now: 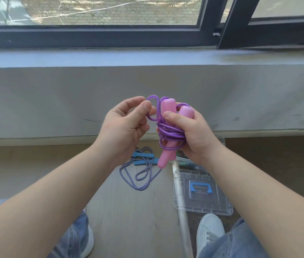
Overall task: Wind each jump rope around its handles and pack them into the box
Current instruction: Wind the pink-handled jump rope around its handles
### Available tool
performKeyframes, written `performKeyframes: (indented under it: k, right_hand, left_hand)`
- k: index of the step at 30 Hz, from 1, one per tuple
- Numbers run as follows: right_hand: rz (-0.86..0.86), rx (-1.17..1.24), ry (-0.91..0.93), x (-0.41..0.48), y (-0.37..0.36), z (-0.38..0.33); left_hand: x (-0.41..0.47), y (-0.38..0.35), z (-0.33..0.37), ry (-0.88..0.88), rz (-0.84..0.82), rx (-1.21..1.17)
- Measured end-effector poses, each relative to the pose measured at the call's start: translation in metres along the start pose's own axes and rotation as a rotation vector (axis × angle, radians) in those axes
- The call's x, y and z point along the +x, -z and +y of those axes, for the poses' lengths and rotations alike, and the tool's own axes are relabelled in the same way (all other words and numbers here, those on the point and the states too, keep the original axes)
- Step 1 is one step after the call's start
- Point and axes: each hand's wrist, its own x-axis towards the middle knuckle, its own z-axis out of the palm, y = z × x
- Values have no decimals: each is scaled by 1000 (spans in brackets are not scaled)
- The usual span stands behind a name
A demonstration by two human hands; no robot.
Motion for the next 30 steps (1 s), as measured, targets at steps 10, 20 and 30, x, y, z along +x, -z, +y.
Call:
performKeyframes:
  k: [10,20,30]
  right_hand:
    - [95,-241,92,-4,-6,-1]
    - [144,-245,121,-4,-7,2]
    - [66,-92,42,-7,-6,-5]
  left_hand:
    - [-6,1,-7,-326,-36,589]
    - [-1,10,-13,-721,-138,1072]
    - [7,6,-3,-337,79,527]
